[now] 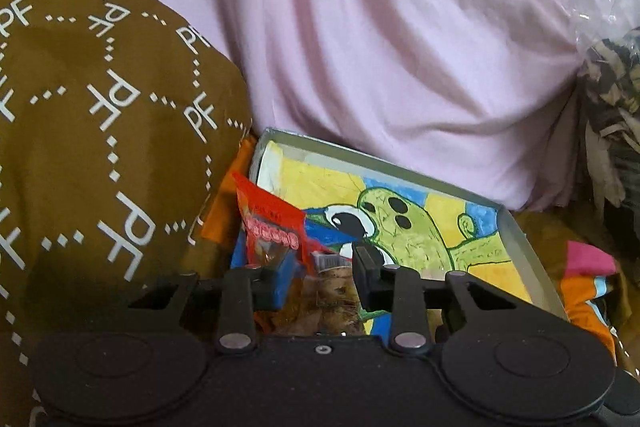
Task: Organize snacks
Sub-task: 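Carry both bags over the tray and lower them inside, then open both tools and lift them away from the tray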
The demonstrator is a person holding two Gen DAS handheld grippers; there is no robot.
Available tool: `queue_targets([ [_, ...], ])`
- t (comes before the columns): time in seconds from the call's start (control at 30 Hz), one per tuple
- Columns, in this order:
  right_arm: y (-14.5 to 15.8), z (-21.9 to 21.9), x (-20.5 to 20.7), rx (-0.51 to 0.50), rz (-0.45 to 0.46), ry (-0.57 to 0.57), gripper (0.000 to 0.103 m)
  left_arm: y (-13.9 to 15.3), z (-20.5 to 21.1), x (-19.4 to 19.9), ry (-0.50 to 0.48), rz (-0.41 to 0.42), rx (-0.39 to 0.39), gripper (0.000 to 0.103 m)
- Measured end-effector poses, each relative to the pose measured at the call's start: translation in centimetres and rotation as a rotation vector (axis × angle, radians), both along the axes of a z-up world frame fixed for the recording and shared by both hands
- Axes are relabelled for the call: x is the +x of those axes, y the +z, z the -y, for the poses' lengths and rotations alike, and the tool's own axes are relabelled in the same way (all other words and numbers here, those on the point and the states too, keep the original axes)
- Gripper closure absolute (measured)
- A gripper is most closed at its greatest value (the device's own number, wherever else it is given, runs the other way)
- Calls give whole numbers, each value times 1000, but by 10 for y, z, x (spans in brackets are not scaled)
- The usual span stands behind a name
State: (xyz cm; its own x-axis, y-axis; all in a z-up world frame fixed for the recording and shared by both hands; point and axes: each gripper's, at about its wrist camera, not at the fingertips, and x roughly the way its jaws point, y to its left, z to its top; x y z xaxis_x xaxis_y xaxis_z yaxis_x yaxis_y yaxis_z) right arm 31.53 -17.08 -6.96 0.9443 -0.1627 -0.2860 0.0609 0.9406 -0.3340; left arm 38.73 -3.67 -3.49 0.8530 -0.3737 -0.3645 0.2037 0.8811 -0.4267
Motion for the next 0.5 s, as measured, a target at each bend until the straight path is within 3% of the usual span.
queue_targets([
  [0.13,2,3,1,6,-2,-14,60,-3,0,-4,3,-2,10,51],
  [0.3,9,8,-6,45,14,-9,34,2,0,-10,11,-4,10,30],
  [0.37,13,10,-13,54,33,-10,19,6,0,-14,17,-7,12,24],
  [0.5,27,16,-29,84,74,-10,8,18,0,-25,30,-2,30,11],
])
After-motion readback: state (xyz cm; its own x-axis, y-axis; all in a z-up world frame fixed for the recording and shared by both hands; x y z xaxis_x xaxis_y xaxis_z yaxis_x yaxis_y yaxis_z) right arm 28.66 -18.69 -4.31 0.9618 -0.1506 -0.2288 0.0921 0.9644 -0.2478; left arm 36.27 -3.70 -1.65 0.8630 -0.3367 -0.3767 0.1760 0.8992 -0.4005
